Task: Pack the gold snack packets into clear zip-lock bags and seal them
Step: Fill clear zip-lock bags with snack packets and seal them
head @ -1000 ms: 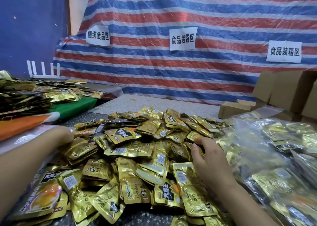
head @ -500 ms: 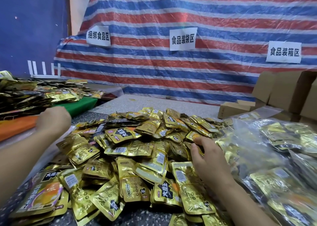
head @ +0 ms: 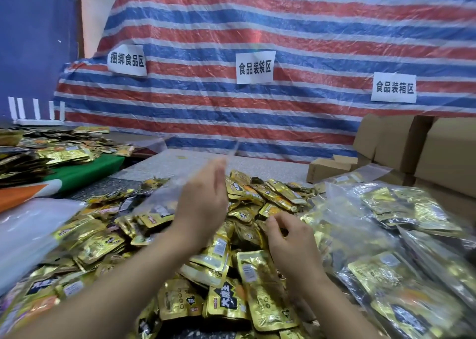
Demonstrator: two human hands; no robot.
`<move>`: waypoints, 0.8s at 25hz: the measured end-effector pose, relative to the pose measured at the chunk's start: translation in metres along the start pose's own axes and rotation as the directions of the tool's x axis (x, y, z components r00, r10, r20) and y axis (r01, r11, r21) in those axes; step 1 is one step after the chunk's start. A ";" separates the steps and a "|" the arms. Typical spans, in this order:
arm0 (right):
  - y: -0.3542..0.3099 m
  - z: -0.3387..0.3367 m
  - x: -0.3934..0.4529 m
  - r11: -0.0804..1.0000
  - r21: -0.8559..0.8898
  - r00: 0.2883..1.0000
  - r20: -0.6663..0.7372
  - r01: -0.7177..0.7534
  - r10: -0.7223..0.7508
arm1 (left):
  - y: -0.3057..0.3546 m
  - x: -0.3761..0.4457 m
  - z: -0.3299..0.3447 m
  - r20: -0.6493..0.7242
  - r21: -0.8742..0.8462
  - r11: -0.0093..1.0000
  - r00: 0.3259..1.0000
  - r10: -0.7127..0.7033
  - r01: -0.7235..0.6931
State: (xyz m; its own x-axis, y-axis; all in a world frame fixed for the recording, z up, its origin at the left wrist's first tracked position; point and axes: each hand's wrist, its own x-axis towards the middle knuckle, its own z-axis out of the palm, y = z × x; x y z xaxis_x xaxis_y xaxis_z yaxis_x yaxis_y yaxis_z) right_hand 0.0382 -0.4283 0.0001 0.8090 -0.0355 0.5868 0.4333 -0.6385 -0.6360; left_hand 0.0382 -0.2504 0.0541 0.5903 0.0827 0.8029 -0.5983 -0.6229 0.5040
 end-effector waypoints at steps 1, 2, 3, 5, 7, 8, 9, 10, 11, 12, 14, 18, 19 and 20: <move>-0.005 -0.001 0.002 0.961 0.247 0.991 0.005 -0.128 0.131 | 0.011 -0.018 0.011 0.088 -0.034 0.999 0.996 0.031 -0.028; -0.010 -0.003 0.004 0.830 0.490 0.963 0.086 -0.265 0.256 | 0.021 -0.034 0.020 0.181 -0.078 0.995 0.981 0.075 -0.062; -0.014 -0.004 0.006 0.654 0.653 0.921 0.208 -0.382 0.330 | 0.026 -0.049 0.027 0.262 -0.119 0.987 0.955 0.139 -0.111; -0.016 -0.008 0.008 0.475 0.722 0.860 0.361 -0.502 0.360 | 0.028 -0.069 0.033 0.367 -0.131 0.969 0.898 0.244 -0.209; -0.015 -0.010 0.009 0.522 0.671 0.847 0.355 -0.526 0.396 | 0.021 -0.070 0.030 0.403 -0.074 0.970 0.883 0.241 -0.231; -0.014 -0.010 0.008 0.557 0.637 0.843 0.340 -0.533 0.418 | 0.016 -0.068 0.026 0.420 -0.048 0.973 0.879 0.225 -0.226; -0.014 -0.009 0.008 0.582 0.610 0.840 0.336 -0.538 0.425 | 0.012 -0.067 0.023 0.434 -0.029 0.972 0.873 0.224 -0.235; -0.013 -0.009 0.008 0.608 0.581 0.840 0.340 -0.541 0.422 | 0.010 -0.066 0.020 0.446 -0.006 0.968 0.865 0.228 -0.252; -0.012 -0.008 0.007 0.632 0.557 0.842 0.340 -0.539 0.419 | 0.008 -0.067 0.018 0.462 0.028 0.960 0.855 0.235 -0.279; -0.012 -0.010 0.007 0.672 0.519 0.849 0.324 -0.529 0.418 | 0.008 -0.067 0.016 0.472 0.062 0.952 0.849 0.236 -0.299; -0.011 -0.014 0.006 0.806 0.367 0.884 0.242 -0.464 0.399 | 0.012 -0.071 0.013 0.468 0.125 0.931 0.848 0.250 -0.343; -0.013 -0.019 0.003 0.879 0.309 0.922 0.251 -0.363 0.293 | 0.021 -0.076 0.007 0.438 0.097 0.973 0.887 0.146 -0.208; -0.013 -0.019 0.003 0.882 0.323 0.925 0.278 -0.344 0.259 | 0.022 -0.076 0.006 0.408 0.068 0.986 0.906 0.111 -0.152; -0.013 -0.017 0.002 0.889 0.327 0.927 0.301 -0.320 0.223 | 0.024 -0.074 0.005 0.368 0.036 0.993 0.925 0.089 -0.110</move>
State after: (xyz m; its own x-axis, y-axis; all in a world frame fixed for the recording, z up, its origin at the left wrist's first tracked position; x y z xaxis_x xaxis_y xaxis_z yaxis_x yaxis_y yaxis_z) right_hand 0.0270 -0.4334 0.0183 0.9664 0.0562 0.2510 0.2560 -0.3053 -0.9172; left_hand -0.0172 -0.2759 0.0049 0.6924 -0.2656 0.6709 -0.6397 -0.6561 0.4005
